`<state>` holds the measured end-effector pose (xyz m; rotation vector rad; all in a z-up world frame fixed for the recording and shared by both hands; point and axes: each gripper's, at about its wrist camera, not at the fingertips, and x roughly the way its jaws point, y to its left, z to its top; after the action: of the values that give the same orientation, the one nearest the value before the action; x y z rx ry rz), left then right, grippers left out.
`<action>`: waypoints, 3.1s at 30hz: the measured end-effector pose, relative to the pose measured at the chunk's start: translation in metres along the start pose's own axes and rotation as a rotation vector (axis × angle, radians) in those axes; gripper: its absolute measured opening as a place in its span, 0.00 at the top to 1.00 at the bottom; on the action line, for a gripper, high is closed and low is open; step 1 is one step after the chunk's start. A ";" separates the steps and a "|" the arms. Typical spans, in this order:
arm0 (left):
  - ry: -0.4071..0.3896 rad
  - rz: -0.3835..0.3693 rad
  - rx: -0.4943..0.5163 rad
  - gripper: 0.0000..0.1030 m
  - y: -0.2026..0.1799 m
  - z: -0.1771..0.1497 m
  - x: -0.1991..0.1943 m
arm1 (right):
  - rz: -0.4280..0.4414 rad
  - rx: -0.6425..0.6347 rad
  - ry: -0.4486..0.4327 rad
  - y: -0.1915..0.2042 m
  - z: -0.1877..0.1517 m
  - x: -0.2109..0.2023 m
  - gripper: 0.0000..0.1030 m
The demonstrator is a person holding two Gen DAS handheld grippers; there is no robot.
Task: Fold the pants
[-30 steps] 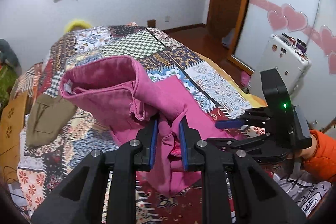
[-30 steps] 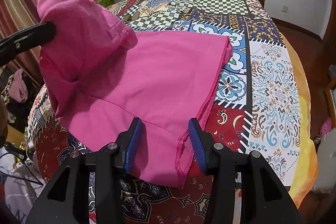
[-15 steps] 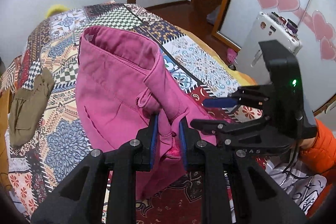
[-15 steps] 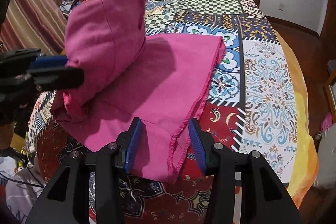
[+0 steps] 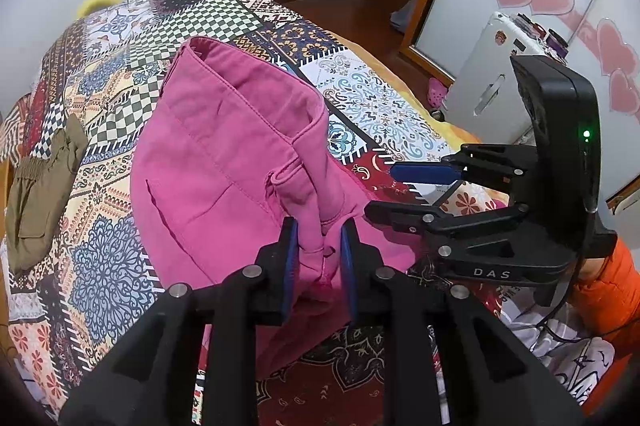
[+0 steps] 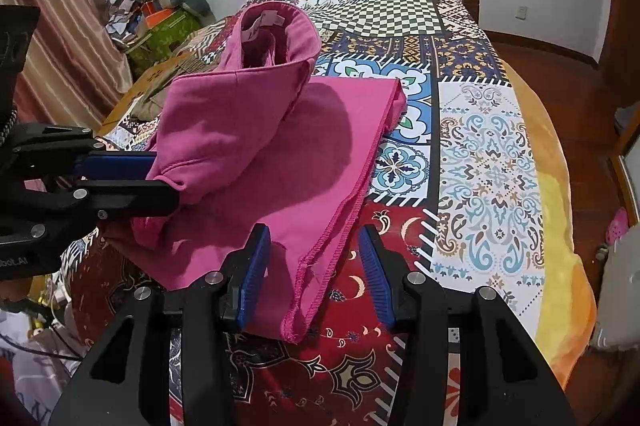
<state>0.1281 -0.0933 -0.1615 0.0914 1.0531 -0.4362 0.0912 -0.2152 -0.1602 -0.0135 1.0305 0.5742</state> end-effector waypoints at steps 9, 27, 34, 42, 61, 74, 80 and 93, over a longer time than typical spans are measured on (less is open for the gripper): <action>-0.023 -0.053 -0.005 0.75 -0.006 0.001 -0.016 | -0.015 -0.001 -0.002 -0.001 0.000 -0.003 0.59; -0.024 0.108 -0.160 0.70 0.091 0.002 -0.007 | -0.038 -0.018 -0.002 -0.003 -0.008 -0.021 0.59; 0.055 0.158 -0.087 0.69 0.079 -0.025 0.026 | -0.052 -0.039 0.012 0.000 -0.012 -0.026 0.59; 0.067 0.160 -0.103 0.69 0.076 -0.034 0.020 | -0.056 -0.040 0.033 0.004 -0.015 -0.024 0.59; 0.049 0.177 -0.105 0.58 0.145 0.057 0.051 | -0.045 -0.009 0.111 -0.005 -0.021 -0.002 0.58; 0.131 0.108 0.059 0.43 0.140 0.085 0.125 | -0.055 0.030 0.122 -0.021 -0.011 0.016 0.54; 0.162 0.018 -0.009 0.43 0.156 0.081 0.130 | -0.062 0.038 0.119 -0.024 -0.005 0.019 0.54; 0.186 0.093 -0.040 0.43 0.157 0.041 0.092 | -0.097 0.028 0.081 -0.024 0.000 0.008 0.54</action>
<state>0.2611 0.0107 -0.2404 0.1468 1.2347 -0.3269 0.1048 -0.2319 -0.1732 -0.0620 1.1104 0.4734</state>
